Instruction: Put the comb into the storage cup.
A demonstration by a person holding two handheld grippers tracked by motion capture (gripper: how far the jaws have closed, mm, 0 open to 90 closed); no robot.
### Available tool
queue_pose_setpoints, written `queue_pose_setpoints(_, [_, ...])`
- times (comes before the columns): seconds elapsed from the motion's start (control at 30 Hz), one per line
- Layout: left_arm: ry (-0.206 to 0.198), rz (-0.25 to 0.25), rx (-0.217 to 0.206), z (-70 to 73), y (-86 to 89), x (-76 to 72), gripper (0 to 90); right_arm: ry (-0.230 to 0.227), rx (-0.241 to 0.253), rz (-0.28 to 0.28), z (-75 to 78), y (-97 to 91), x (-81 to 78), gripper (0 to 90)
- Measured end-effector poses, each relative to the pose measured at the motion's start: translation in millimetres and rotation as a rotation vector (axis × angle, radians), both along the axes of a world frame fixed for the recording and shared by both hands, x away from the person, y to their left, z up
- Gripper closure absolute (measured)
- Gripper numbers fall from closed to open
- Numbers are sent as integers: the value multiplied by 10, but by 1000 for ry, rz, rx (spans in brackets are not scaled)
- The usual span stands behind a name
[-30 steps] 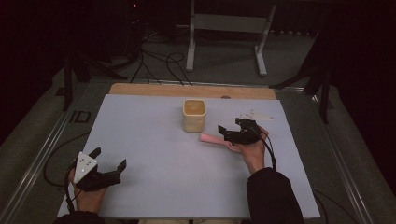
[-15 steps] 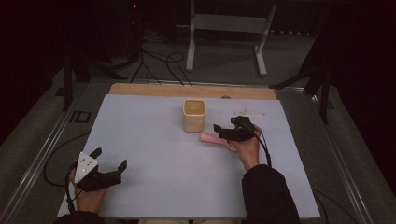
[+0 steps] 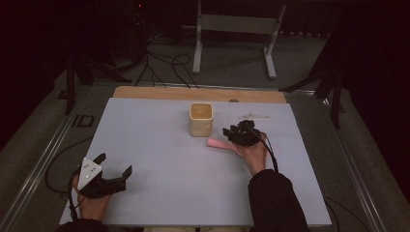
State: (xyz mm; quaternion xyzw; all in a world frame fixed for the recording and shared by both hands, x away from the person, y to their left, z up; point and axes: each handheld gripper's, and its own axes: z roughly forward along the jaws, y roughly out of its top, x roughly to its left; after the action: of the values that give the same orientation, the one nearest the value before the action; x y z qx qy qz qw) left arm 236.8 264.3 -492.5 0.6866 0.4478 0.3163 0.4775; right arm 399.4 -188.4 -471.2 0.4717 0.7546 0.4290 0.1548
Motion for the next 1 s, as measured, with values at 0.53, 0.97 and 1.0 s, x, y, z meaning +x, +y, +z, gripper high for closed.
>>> queue_pose_setpoints(0.53, [0, -2, 1, -1, -6, 0, 1, 58, -105, 27, -147, 185, 54, 900])
queue_pose_setpoints(0.97, [1, -5, 3, -1, -11, -2, 1, 123, -173, 68, -244, 248, 30, 900])
queue_pose_setpoints(1.0, [0, -5, 2, -1, -11, -3, 1, 125, -179, 74, -242, 250, 16, 900])
